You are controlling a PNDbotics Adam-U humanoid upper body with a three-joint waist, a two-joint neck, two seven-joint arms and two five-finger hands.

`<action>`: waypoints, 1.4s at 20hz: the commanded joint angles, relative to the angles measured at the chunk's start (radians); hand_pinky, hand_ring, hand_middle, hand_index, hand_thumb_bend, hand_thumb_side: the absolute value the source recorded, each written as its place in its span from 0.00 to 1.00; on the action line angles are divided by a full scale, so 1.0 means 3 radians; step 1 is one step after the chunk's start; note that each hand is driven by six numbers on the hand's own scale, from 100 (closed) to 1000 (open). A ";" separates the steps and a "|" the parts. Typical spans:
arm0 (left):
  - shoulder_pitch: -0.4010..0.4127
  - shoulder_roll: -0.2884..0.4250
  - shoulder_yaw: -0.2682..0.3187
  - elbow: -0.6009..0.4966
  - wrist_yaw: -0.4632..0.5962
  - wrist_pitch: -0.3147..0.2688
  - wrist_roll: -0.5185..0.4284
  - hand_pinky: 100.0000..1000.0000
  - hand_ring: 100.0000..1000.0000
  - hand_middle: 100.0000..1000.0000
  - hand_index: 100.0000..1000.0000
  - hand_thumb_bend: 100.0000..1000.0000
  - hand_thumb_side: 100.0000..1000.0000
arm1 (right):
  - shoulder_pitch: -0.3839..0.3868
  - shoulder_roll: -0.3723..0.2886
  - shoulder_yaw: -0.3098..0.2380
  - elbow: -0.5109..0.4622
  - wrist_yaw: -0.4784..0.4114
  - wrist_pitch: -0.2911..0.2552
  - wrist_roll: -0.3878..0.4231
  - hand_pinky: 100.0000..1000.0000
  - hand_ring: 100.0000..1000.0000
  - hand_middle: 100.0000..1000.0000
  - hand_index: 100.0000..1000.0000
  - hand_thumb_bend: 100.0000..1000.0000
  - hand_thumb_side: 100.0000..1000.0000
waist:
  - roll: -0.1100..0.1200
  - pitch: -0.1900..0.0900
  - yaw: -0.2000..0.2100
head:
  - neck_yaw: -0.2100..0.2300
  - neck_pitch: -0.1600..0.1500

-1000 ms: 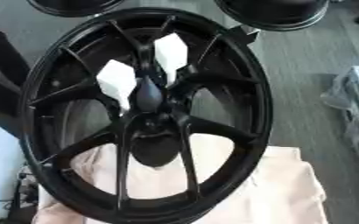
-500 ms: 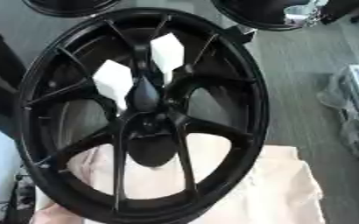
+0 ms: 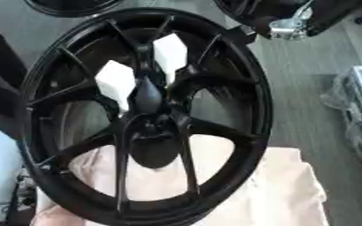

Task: Pull the pin out of the wheel hub.

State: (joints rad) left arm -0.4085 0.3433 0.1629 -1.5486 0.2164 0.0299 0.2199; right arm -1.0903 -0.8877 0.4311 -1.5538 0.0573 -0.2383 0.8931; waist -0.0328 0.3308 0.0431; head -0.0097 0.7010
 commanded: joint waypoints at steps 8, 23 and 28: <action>-0.0065 0.0061 0.0019 -0.0041 0.0120 0.0024 0.0119 0.60 0.71 0.67 0.67 0.27 0.67 | -0.0159 0.0171 0.0036 0.0216 0.0008 -0.0083 0.0046 0.88 0.79 0.76 0.86 0.00 0.46 | 0.0007 -0.0082 0.0022 | -0.0010 0.0011; -0.0057 0.0051 0.0013 -0.0016 0.0220 0.0046 0.0175 0.60 0.71 0.66 0.67 0.27 0.68 | -0.0389 0.0543 0.0034 0.0458 0.0482 -0.0228 0.0015 0.86 0.73 0.70 0.83 0.21 0.09 | 0.0018 -0.0097 0.0028 | -0.0045 0.0021; -0.0054 0.0049 0.0023 0.0006 0.0282 0.0067 0.0205 0.60 0.71 0.66 0.67 0.28 0.69 | -0.0437 0.0629 0.0022 0.0499 0.0656 -0.0267 -0.0027 0.86 0.71 0.68 0.82 0.31 0.22 | 0.0020 -0.0098 0.0030 | -0.0034 0.0029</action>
State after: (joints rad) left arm -0.4138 0.3418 0.1630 -1.5395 0.2937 0.0504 0.2762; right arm -1.1980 -0.6900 0.4554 -1.4056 0.2393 -0.2999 0.8749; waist -0.0308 0.3308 0.0505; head -0.0201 0.7030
